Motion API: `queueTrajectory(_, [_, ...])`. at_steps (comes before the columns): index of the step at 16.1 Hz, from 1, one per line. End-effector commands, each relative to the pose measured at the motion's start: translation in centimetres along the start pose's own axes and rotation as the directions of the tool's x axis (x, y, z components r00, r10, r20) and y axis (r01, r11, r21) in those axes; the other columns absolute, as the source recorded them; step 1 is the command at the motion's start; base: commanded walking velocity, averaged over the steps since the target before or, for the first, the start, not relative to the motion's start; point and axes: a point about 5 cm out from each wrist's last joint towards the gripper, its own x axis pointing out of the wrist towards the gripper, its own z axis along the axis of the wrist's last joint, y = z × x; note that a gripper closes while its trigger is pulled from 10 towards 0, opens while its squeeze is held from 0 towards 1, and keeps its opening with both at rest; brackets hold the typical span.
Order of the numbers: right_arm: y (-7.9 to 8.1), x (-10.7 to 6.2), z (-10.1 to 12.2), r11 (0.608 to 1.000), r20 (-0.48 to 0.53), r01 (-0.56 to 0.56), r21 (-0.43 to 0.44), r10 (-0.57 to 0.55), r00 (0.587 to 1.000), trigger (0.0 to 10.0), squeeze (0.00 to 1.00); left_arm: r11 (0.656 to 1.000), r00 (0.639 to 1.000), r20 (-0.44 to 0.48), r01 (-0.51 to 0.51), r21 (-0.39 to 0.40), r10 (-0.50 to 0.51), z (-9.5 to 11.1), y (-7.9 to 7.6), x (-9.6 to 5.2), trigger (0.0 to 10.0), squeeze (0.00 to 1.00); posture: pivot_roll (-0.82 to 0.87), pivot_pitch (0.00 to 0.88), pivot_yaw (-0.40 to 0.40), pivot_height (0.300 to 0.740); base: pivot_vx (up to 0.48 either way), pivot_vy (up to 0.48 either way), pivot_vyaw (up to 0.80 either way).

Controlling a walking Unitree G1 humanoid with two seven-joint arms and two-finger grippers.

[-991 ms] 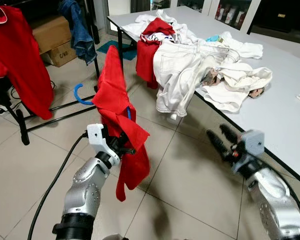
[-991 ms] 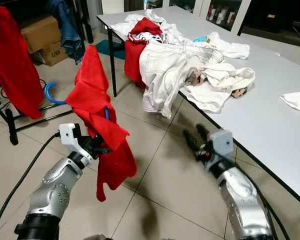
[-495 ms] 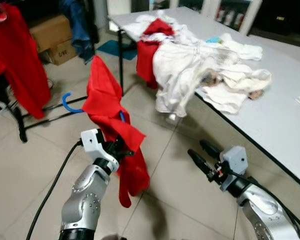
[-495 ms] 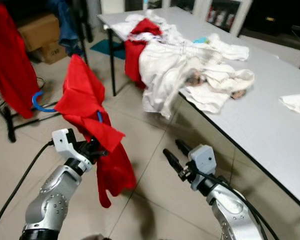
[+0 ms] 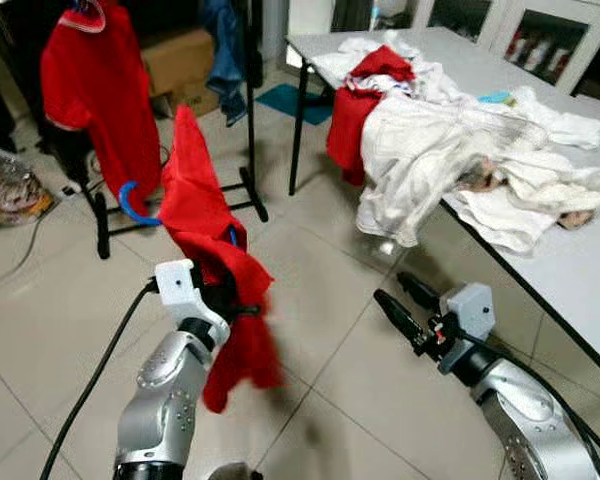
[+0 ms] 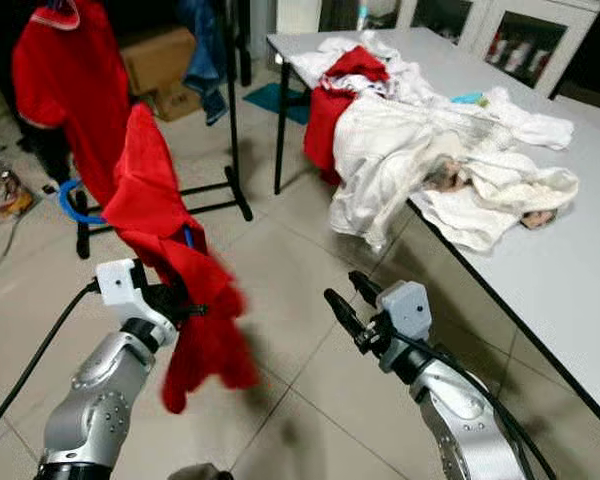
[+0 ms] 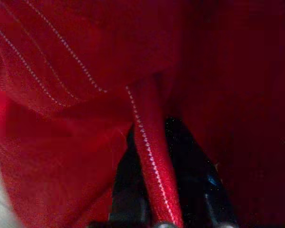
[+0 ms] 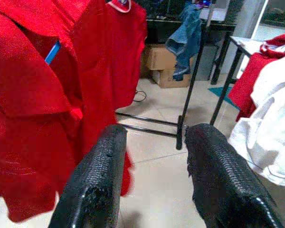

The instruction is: Hang hanger

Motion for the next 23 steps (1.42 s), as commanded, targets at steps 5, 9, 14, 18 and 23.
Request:
queueTrajectory(5, [0.9, 0.4, 1.0, 0.994, 0.043, -0.094, -0.053, 0.096, 0.994, 10.0, 0.0, 1.0, 0.999, 0.039, 0.023, -0.009, -0.023, 0.7, -1.1, 0.6, 10.0, 0.0, -0.01, 0.0, -0.014, 0.74, 0.0, 0.0, 0.0])
queueTrajectory(9, [1.7, 0.9, 1.1, 0.986, 0.05, -0.154, -0.067, 0.157, 0.986, 10.0, 0.0, 1.0, 0.999, 0.041, 0.024, -0.017, -0.023, 0.6, -1.3, 0.8, 10.0, 0.0, 0.0, 0.0, -0.022, 0.74, 0.0, 0.0, 0.73])
queueTrajectory(14, [1.0, 1.3, 1.4, 0.992, 0.073, -0.126, -0.024, 0.127, 0.989, 10.0, 0.0, 0.999, 0.998, 0.041, 0.041, -0.004, -0.041, 0.4, -1.7, 0.7, 10.0, 0.0, 0.01, 0.0, -0.025, 0.74, 0.0, 0.0, 0.0])
queueTrajectory(18, [0.5, 1.3, 1.1, 0.998, 0.083, -0.055, 0.037, 0.052, 0.995, 10.0, 0.0, 0.999, 0.999, 0.046, -0.006, 0.046, 0.004, 0.1, -1.3, 0.8, 10.0, 0.0, 0.01, 0.0, -0.028, 0.74, 0.0, 0.0, 0.0])
queueTrajectory(23, [-0.3, 0.9, 1.1, 1.0, 0.116, -0.005, 0.002, 0.005, 0.993, 10.0, 0.0, 0.991, 0.999, 0.036, 0.008, 0.136, -0.014, 0.3, -0.2, 0.7, 10.0, 0.0, -0.01, 0.0, -0.021, 0.74, 0.0, 0.0, 0.0])
